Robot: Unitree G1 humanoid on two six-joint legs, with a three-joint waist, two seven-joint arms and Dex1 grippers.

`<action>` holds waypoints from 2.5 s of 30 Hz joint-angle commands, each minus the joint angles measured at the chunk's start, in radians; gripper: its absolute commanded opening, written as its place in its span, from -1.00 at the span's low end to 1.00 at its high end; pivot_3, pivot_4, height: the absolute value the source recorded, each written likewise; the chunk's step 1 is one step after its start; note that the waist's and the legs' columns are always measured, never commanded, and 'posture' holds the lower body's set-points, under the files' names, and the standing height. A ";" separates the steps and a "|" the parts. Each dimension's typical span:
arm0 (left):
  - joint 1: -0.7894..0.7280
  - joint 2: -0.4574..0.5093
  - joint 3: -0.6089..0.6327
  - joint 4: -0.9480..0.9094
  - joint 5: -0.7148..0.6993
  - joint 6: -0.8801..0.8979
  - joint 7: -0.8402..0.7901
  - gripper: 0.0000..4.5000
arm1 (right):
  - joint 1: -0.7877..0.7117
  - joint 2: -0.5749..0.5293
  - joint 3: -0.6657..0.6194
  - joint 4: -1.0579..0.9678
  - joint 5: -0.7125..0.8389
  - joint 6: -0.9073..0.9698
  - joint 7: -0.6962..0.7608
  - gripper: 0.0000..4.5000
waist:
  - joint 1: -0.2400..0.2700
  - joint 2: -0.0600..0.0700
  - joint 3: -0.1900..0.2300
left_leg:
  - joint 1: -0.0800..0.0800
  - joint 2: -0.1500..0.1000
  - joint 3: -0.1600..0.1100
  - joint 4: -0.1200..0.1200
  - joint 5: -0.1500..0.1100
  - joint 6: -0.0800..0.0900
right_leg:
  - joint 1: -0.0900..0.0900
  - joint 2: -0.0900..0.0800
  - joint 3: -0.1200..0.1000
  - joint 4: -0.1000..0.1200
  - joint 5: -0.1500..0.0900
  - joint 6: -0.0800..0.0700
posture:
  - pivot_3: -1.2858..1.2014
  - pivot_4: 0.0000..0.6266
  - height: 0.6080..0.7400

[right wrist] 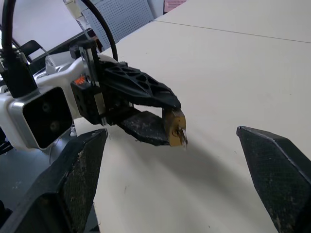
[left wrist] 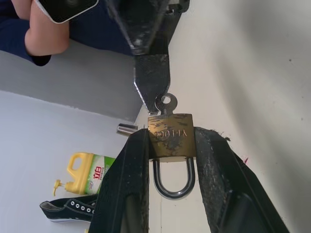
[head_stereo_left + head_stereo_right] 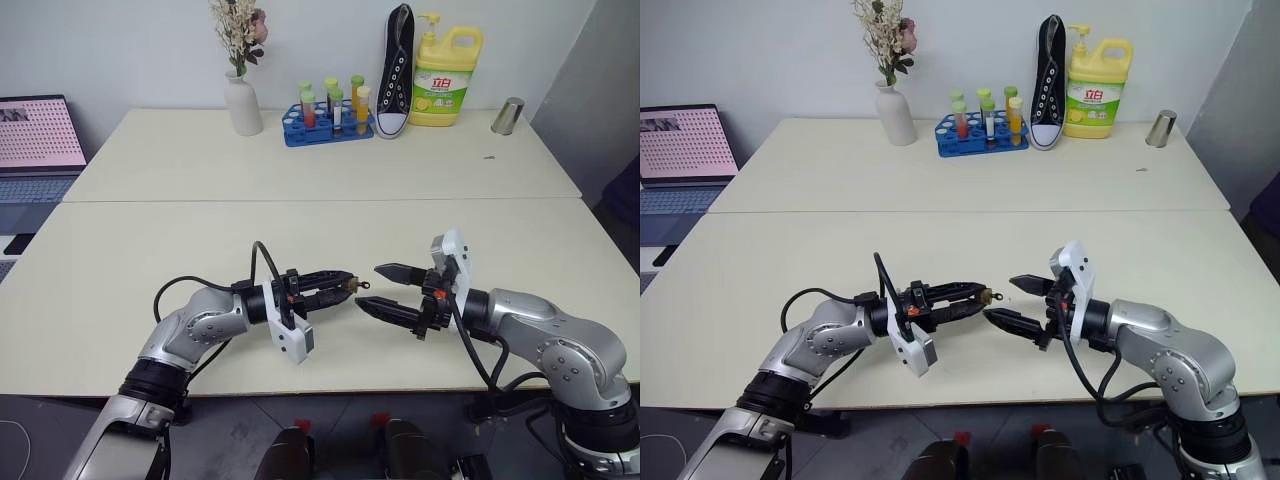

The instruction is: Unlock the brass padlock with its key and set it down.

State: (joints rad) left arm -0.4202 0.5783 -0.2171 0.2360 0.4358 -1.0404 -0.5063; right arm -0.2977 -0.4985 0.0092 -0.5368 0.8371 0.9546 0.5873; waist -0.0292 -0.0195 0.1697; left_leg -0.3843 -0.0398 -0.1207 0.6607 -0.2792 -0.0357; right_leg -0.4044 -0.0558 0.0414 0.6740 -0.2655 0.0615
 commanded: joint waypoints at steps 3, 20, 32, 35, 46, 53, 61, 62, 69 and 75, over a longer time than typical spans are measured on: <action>-0.020 0.010 -0.010 -0.018 0.000 -0.011 0.040 -0.57 | -0.038 0.007 0.023 0.001 0.012 0.017 -0.007 0.25 | 0.000 0.000 0.000 | 0.000 0.000 0.000 0.000 0.000 0.000 | 0.000 0.000 0.000 0.000 0.000 0.000 | 0.03 -0.52 1.00; -0.019 0.014 -0.015 -0.016 0.015 0.002 0.080 -0.57 | -0.051 -0.023 0.033 0.015 0.007 0.009 0.019 -1.00 | 0.000 0.000 0.000 | 0.000 0.000 0.000 0.000 0.000 0.000 | 0.000 0.000 0.000 0.000 0.000 0.000 | 0.03 -0.52 1.00; -0.017 0.023 -0.025 -0.021 0.015 -0.003 0.090 -0.57 | -0.056 -0.010 0.013 0.052 -0.012 -0.019 -0.001 -0.42 | 0.000 0.000 0.000 | 0.000 0.000 0.000 0.000 0.000 0.000 | 0.000 0.000 0.000 0.000 0.000 0.000 | 0.03 -0.52 1.00; -0.018 0.024 -0.027 -0.022 0.016 -0.004 0.095 -0.57 | -0.049 -0.021 0.016 0.051 0.003 0.001 0.014 -0.11 | 0.000 0.000 0.000 | 0.000 0.000 0.000 0.000 0.000 0.000 | 0.000 0.000 0.000 0.000 0.000 0.000 | 0.03 -0.52 1.00; -0.026 0.025 -0.031 -0.017 0.022 -0.008 0.102 -0.57 | -0.056 0.001 -0.002 0.069 0.039 0.020 0.003 -0.11 | 0.000 0.000 0.000 | 0.000 0.000 0.000 0.000 0.000 0.000 | 0.000 0.000 0.000 0.000 0.000 0.000 | 0.03 -0.52 1.00; -0.024 0.023 -0.024 -0.018 0.027 0.002 0.109 -0.57 | -0.055 0.000 -0.002 0.067 0.046 0.026 0.006 -0.83 | 0.000 0.000 0.000 | 0.000 0.000 0.000 0.000 0.000 0.000 | 0.000 0.000 0.000 0.000 0.000 0.000 | 0.03 -0.52 1.00; -0.024 0.023 -0.024 -0.019 0.030 0.005 0.117 -0.57 | -0.060 -0.002 -0.002 0.068 0.046 0.026 0.011 -1.00 | 0.000 0.000 0.000 | 0.000 0.000 0.000 0.000 0.000 0.000 | 0.000 0.000 0.000 0.000 0.000 0.000 | 0.03 -0.52 1.00; -0.025 0.023 -0.024 -0.018 0.031 0.004 0.118 -0.57 | -0.063 0.002 -0.007 0.071 0.053 0.030 0.008 -1.00 | 0.000 0.000 0.000 | 0.000 0.000 0.000 0.000 0.000 0.000 | 0.000 0.000 0.000 0.000 0.000 0.000 | 0.03 -0.52 1.00; -0.064 0.044 -0.027 0.019 0.089 -0.045 0.152 -0.57 | -0.144 0.039 -0.109 0.187 0.320 0.292 -0.103 -1.00 | 0.000 0.000 0.000 | 0.000 0.000 0.000 0.000 0.000 0.000 | 0.000 0.000 0.000 0.000 0.000 0.000 | 0.03 -0.52 1.00; -0.091 0.057 -0.037 0.059 0.103 -0.090 0.170 -0.57 | -0.220 0.076 -0.182 0.339 0.587 0.448 -0.309 -1.00 | -0.001 0.000 0.000 | 0.000 0.000 0.000 0.000 0.000 0.000 | 0.000 0.000 0.000 0.001 0.000 0.000 | 0.03 -0.52 1.00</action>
State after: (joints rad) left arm -0.4924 0.6259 -0.2540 0.2896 0.5350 -1.1226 -0.3539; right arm -0.4929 -0.4304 -0.1466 -0.1939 1.3165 1.3758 0.3131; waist -0.0303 -0.0192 0.1699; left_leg -0.3845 -0.0397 -0.1204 0.6606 -0.2792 -0.0357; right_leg -0.4051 -0.0558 0.0418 0.6756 -0.2653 0.0612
